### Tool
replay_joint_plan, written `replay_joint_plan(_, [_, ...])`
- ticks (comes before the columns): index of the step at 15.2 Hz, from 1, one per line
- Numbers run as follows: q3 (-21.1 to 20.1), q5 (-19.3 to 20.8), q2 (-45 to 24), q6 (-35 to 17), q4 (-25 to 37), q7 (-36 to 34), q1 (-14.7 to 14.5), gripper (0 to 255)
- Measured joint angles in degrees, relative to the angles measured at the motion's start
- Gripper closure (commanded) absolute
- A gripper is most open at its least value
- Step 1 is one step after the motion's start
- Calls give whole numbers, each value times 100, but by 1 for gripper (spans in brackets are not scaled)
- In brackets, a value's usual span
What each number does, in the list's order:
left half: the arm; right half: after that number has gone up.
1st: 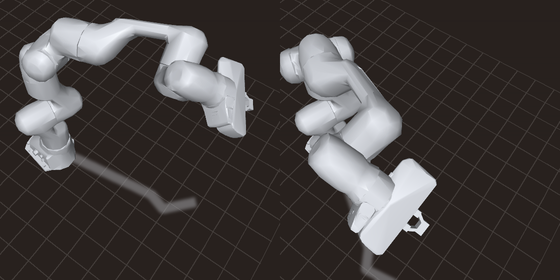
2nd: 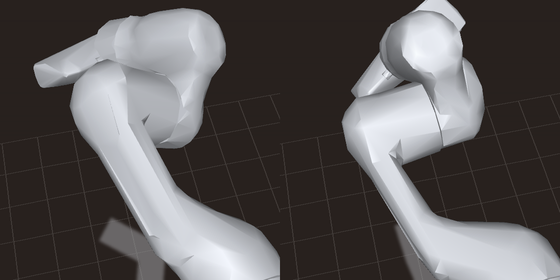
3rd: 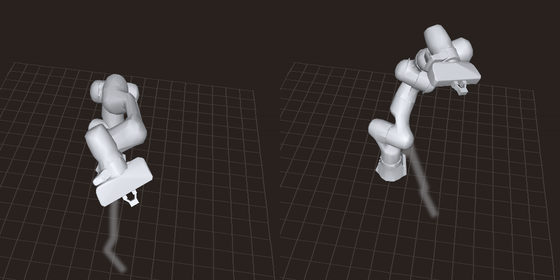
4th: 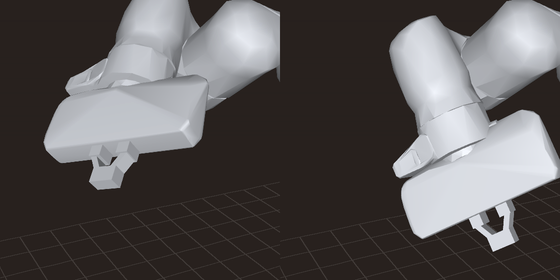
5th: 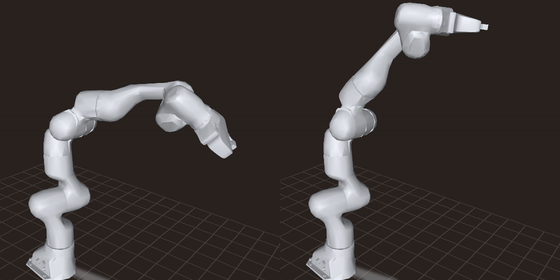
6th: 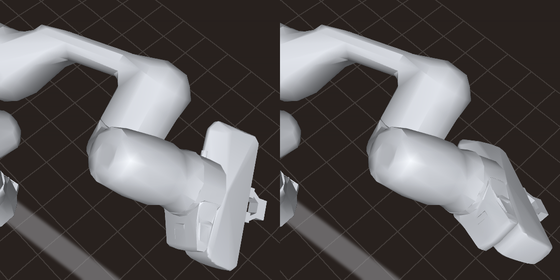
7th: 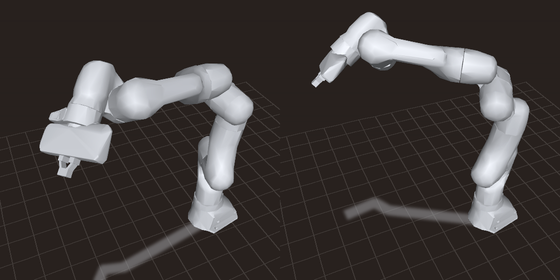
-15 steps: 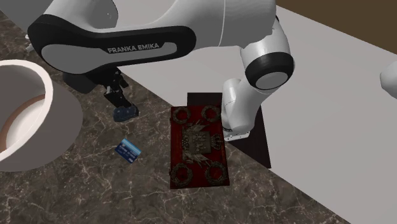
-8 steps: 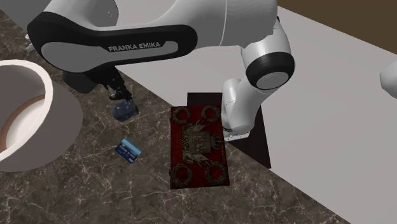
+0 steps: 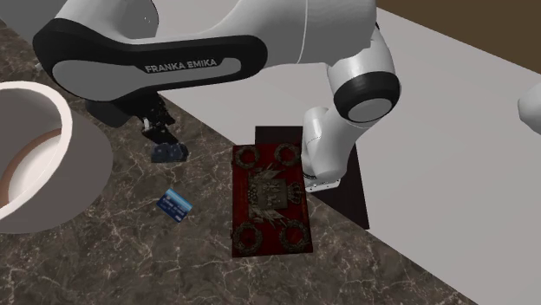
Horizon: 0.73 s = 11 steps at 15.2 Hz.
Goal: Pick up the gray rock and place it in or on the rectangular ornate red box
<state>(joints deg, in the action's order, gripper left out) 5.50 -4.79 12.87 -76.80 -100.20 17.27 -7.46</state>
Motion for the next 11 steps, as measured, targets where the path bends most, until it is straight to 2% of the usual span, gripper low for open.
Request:
replay_joint_plan(3, [-185, 34, -271, -76, 317, -393, -96, 0])
replay_joint_plan(11, [-259, 53, -47, -637, -439, -498, -132, 0])
